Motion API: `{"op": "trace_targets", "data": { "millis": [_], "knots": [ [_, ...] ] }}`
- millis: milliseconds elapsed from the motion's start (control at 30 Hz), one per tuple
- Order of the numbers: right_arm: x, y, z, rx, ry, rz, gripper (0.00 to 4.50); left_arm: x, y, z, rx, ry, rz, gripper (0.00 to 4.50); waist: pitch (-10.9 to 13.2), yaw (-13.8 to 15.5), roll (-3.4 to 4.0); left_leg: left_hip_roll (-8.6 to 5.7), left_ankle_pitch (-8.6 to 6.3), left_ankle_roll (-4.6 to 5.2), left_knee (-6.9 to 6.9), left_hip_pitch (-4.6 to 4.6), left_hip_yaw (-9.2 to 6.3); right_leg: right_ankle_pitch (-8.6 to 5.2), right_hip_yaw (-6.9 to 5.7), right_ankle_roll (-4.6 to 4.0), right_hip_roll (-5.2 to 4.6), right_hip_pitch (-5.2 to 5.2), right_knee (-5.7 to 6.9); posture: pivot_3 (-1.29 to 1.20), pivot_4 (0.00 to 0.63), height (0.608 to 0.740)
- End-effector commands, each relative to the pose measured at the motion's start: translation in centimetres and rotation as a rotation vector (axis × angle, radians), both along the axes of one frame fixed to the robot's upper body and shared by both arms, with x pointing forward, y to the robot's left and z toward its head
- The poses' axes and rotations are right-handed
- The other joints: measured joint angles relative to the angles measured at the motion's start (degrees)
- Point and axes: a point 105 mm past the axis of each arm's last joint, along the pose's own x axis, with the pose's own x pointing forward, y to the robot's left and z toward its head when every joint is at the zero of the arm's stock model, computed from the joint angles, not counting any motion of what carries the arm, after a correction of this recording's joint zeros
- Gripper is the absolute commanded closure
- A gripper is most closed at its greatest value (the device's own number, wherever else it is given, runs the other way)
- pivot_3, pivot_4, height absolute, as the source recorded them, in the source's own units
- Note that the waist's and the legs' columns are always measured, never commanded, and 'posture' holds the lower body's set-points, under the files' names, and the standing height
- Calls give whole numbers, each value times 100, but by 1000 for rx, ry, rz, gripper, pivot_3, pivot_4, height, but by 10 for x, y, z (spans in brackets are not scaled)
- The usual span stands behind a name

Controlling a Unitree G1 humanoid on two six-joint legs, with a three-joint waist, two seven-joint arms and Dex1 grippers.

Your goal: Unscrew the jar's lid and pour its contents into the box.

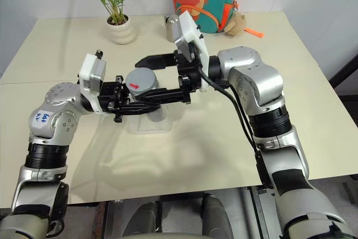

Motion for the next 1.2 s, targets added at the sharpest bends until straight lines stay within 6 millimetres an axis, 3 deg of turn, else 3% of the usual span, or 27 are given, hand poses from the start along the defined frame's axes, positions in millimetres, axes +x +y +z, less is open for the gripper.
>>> {"op": "trace_targets", "data": {
  "millis": [33,467,800,1033,1200],
  "knots": [
    [-7,-6,17,50,-84,-23,30,3,11,7,-24,-40,58,2559,0,-1,0,0,0,0,0,-1,1,0,1,0,0,0,-1,0,150,740],
    [-5,23,-3,38,-51,-145,30,9,4,2,-10,-42,82,2559,0,-4,0,0,0,-1,1,1,2,0,4,1,0,-3,6,0,150,740],
    [10,24,10,64,-66,-198,30,7,2,0,9,-41,64,2559,0,-2,0,0,0,0,1,0,4,0,5,1,0,-3,2,0,150,740],
    [18,12,13,62,-65,-222,30,4,2,-2,8,-41,66,2559,0,-3,0,0,0,0,2,0,4,1,5,1,0,-3,5,0,150,740],
    [29,-19,15,51,-79,-277,30,3,3,-2,1,-39,72,2559,0,1,0,0,0,0,1,0,5,0,5,1,0,-3,2,0,150,740]
  ]
}}
